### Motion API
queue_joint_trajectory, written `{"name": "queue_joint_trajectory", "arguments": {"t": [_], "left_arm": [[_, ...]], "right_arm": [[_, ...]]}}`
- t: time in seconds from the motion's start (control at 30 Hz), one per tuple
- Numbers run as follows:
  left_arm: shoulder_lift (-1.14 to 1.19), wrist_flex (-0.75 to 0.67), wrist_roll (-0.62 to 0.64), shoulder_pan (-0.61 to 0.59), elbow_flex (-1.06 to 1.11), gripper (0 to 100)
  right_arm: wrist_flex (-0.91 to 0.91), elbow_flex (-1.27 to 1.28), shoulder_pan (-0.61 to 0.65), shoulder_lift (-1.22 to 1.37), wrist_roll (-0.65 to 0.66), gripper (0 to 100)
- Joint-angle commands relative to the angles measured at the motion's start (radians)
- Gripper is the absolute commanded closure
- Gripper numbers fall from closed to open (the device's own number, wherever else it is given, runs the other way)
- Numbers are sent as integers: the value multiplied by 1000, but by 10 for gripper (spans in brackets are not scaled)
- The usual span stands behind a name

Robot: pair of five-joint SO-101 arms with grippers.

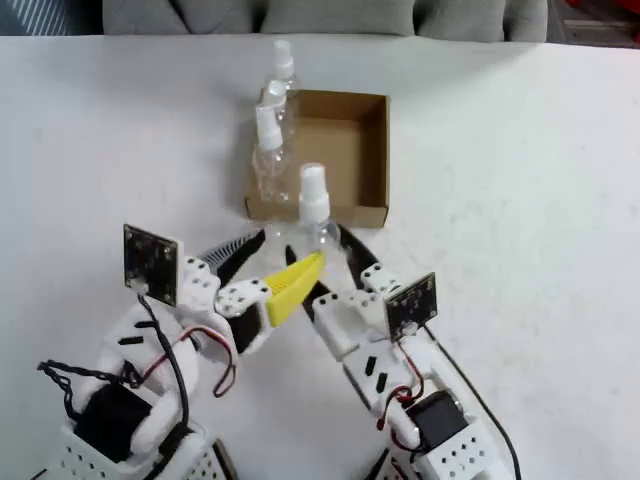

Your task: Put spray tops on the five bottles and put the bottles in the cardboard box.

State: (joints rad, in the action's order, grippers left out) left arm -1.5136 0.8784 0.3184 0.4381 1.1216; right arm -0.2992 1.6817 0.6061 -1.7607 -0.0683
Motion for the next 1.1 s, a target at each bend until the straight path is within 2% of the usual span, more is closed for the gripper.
{"name": "queue_joint_trajectory", "arguments": {"t": [0.0, 0.17, 0.27, 0.47, 0.67, 0.8, 0.93, 1.07], "left_arm": [[-16, 8, -20, 10, -8, 755], [-18, -2, -25, 10, -15, 985], [-18, 5, -52, 12, -15, 939], [-18, 15, -60, 12, -6, 976], [-18, 130, -204, 12, -5, 979], [-18, 135, -207, 13, 46, 979], [-51, 140, -207, 82, 115, 980], [-213, 137, -207, 131, 184, 980]], "right_arm": [[38, 9, -31, -2, -12, 983], [39, 9, -58, -8, -12, 983], [61, 9, -76, -4, -12, 983], [102, 9, -114, -1, -12, 983], [202, 9, -143, -1, -12, 983], [282, 2, -142, 1, -8, 983], [312, -23, -137, 2, -8, 983], [309, -75, -136, 2, -11, 983]]}}
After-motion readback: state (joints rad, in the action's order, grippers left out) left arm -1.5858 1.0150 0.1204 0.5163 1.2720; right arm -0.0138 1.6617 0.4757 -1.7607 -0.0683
